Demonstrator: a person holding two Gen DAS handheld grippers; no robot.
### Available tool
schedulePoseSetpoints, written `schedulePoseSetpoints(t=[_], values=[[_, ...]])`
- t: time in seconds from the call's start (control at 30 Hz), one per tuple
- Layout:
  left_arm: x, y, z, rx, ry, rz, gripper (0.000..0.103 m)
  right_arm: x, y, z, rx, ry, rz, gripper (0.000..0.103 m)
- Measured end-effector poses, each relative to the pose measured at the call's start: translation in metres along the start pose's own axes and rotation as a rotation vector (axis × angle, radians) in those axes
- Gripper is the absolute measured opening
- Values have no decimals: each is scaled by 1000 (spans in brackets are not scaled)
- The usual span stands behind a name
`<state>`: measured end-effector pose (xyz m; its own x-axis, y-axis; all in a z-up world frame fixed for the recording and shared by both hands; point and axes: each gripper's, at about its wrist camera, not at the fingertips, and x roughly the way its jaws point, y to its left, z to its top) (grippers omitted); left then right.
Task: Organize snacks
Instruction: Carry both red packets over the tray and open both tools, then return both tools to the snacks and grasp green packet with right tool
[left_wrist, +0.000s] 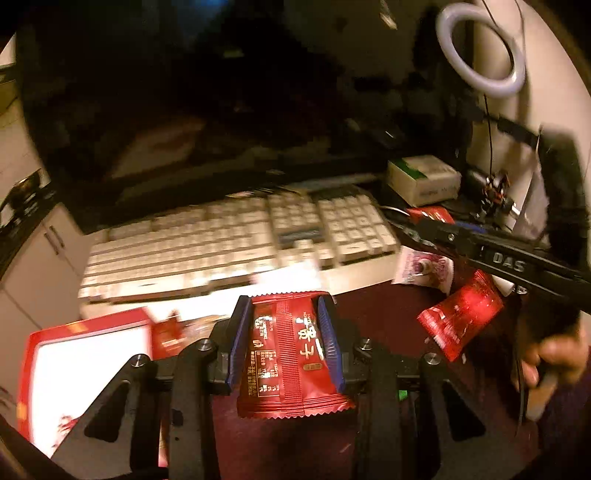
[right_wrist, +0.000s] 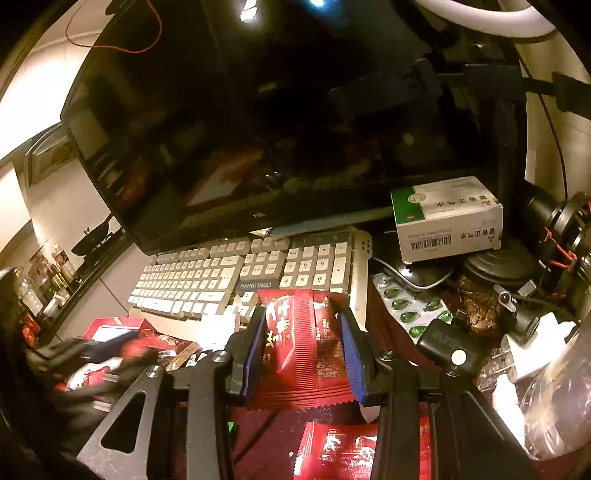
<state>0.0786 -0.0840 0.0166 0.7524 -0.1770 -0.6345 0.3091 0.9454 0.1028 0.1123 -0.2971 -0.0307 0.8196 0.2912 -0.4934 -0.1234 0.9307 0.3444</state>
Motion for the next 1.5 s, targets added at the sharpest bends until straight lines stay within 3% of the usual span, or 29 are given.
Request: schedulePoseSetpoints(t=[0.13,0.23,0.6,0.9,1.07,1.17,1.23,1.43,1.5], values=[[-35,49,-15,-42,-23,60,34,6,12,-3,-13,36,-42,39],[-47,87,-31,-89,-21,85,34,3,48,-10,-71,58,-33,39],[-60,184,-88,-242,34,185,34,27,231,-55,-288,160,208,39],[-48,219,-116,-293,95,199,35,65,311,-91,-331,265,306,41],[-51,228,-121,-314,97,230,35,68,326,-96,-323,287,341,46],[-56,231,-121,-334,92,240,44,59,318,-90,-289,253,362,47],[-60,230,-120,-333,85,245,44,49,308,-85,-261,223,360,49],[-66,208,-116,-303,77,223,45,10,245,-73,-182,114,238,50],[-66,194,-113,-286,80,200,51,-8,214,-71,-142,76,185,56]])
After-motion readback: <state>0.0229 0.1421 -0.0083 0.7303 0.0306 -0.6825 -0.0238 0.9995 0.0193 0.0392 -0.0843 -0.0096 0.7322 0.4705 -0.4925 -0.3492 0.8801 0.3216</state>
